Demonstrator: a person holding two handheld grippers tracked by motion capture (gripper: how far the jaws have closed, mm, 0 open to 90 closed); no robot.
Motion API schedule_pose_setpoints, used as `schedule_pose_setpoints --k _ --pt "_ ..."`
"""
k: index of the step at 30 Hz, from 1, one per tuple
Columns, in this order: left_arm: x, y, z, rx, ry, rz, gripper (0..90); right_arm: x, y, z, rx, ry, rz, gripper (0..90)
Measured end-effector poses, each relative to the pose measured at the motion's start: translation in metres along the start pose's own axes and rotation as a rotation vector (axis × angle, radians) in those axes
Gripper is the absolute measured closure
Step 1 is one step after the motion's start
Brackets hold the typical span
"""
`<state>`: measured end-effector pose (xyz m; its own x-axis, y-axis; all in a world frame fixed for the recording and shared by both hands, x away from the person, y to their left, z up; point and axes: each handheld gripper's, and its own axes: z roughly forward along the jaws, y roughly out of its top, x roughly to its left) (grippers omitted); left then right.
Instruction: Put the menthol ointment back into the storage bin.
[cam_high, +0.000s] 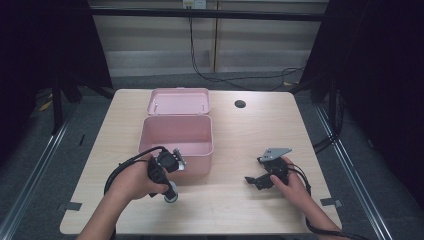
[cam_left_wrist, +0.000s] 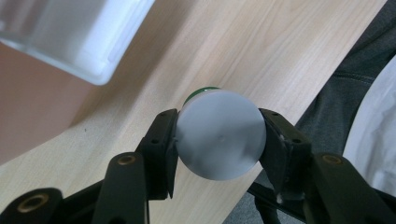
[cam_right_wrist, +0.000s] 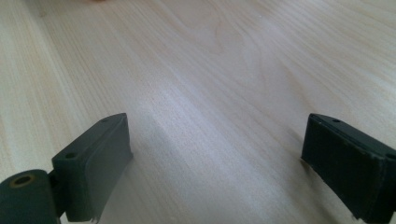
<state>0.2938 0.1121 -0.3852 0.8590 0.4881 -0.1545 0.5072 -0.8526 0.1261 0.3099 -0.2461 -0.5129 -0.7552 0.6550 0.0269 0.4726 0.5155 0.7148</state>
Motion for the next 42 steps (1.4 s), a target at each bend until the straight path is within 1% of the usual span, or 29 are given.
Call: schedule_pose_setpoints --k 1,2,3,8,10,12,14,16,18,20,21,24,30,31,33,34,36,37,42 --pt "0.000 0.000 0.000 0.000 0.000 0.000 50.3 0.000 0.000 0.000 0.000 0.000 0.000 7.5" --pt "0.000 0.001 -0.002 0.004 0.004 0.010 50.3 0.000 0.000 0.000 0.000 0.000 0.000 7.5" --pt "-0.001 0.003 -0.006 -0.006 -0.002 -0.002 50.3 0.000 0.000 0.000 0.000 0.000 0.000 7.5" --pt "-0.002 0.005 -0.014 -0.004 -0.005 -0.009 50.3 0.000 0.000 0.000 0.000 0.000 0.000 7.5" --pt "-0.001 0.007 -0.020 -0.008 -0.006 -0.013 50.3 0.000 0.000 0.000 0.000 0.000 0.000 7.5" --pt "0.000 0.008 -0.024 -0.019 -0.003 -0.007 50.3 0.000 0.000 0.000 0.000 0.000 0.000 7.5" --pt "0.000 0.009 -0.028 -0.019 0.000 -0.021 50.3 0.000 0.000 0.000 0.000 0.000 0.000 7.5" --pt "0.000 0.010 -0.029 -0.015 -0.001 -0.021 50.3 0.000 0.000 0.000 0.000 0.000 0.000 7.5" --pt "0.001 0.012 -0.034 -0.019 -0.008 -0.026 50.3 0.000 0.000 0.000 0.000 0.000 0.000 7.5" --pt "0.001 0.013 -0.036 -0.017 -0.012 -0.026 50.3 0.000 0.000 0.000 0.000 0.000 0.000 7.5" --pt "0.002 0.014 -0.041 -0.023 -0.014 -0.034 50.3 0.000 0.000 0.000 0.000 0.000 0.000 7.5" --pt "0.003 0.016 -0.048 -0.032 -0.009 -0.040 50.3 0.000 0.000 0.000 0.000 0.000 0.000 7.5" --pt "0.006 0.019 -0.057 -0.030 -0.017 -0.045 50.4 0.000 0.000 0.000 0.002 0.000 0.000 7.5" --pt "0.008 0.019 -0.060 -0.034 -0.018 -0.055 50.4 0.000 0.000 0.000 0.002 0.000 0.000 7.5" --pt "0.009 0.020 -0.061 -0.033 -0.021 -0.055 50.4 0.000 0.000 0.000 0.002 0.000 0.000 7.5" --pt "0.011 0.020 -0.065 -0.032 -0.024 -0.069 50.4 0.000 0.000 0.000 0.002 0.001 0.000 7.5" --pt "0.012 0.020 -0.066 -0.032 -0.021 -0.064 50.4 0.000 0.000 0.000 0.002 0.000 0.000 7.5" --pt "0.012 0.020 -0.068 -0.031 -0.019 -0.072 50.3 0.000 0.000 0.000 0.002 0.000 0.000 7.5" --pt "0.015 0.020 -0.077 -0.041 -0.010 -0.073 50.4 0.000 0.000 0.000 0.002 0.001 0.000 7.5"
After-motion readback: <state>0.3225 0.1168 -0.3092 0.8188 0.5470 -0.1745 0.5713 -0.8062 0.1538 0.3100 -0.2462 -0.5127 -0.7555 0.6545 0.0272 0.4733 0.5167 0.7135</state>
